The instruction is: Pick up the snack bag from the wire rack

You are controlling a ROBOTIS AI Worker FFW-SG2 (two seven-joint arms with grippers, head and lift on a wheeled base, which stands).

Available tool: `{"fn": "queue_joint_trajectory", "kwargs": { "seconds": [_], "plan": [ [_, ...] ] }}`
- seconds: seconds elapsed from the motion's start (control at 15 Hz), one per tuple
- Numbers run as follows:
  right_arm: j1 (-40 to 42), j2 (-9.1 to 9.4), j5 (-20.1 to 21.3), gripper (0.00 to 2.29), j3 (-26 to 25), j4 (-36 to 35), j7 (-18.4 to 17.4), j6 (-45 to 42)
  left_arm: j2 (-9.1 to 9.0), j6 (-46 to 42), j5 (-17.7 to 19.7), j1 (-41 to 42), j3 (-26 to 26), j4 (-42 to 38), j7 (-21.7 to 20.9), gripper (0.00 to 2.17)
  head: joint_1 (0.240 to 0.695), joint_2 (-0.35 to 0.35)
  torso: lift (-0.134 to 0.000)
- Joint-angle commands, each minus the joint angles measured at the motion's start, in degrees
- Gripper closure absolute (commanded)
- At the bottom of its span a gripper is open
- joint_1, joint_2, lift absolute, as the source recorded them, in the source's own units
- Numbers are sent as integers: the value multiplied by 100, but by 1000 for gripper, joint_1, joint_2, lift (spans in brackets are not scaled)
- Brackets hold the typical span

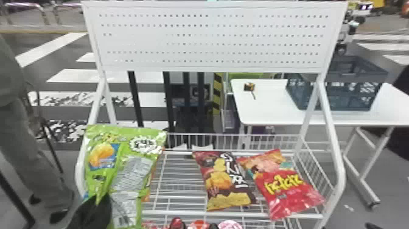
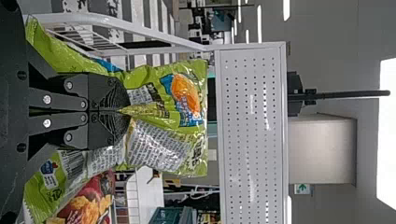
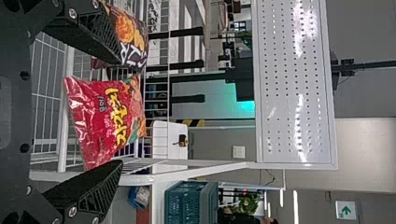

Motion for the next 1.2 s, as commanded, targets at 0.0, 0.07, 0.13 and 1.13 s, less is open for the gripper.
{"fn": "queue_joint_trajectory", "kwargs": {
  "seconds": [0.0,0.07,0.13,1.13],
  "plan": [
    [0,5,-14,151,-1,9,0,18,-2,0,0,0,0,-8,0,1784,499,0,0],
    [-9,5,-14,151,-1,9,0,35,-2,0,0,9,0,-8,0,1784,499,0,0],
    [-9,5,-14,151,-1,9,0,53,-2,0,0,9,0,-8,0,1784,499,0,0],
    [-3709,5,909,147,482,3006,-167,1424,-2,0,-97,35,-114,-8,9,1781,499,0,0]
  ]
}}
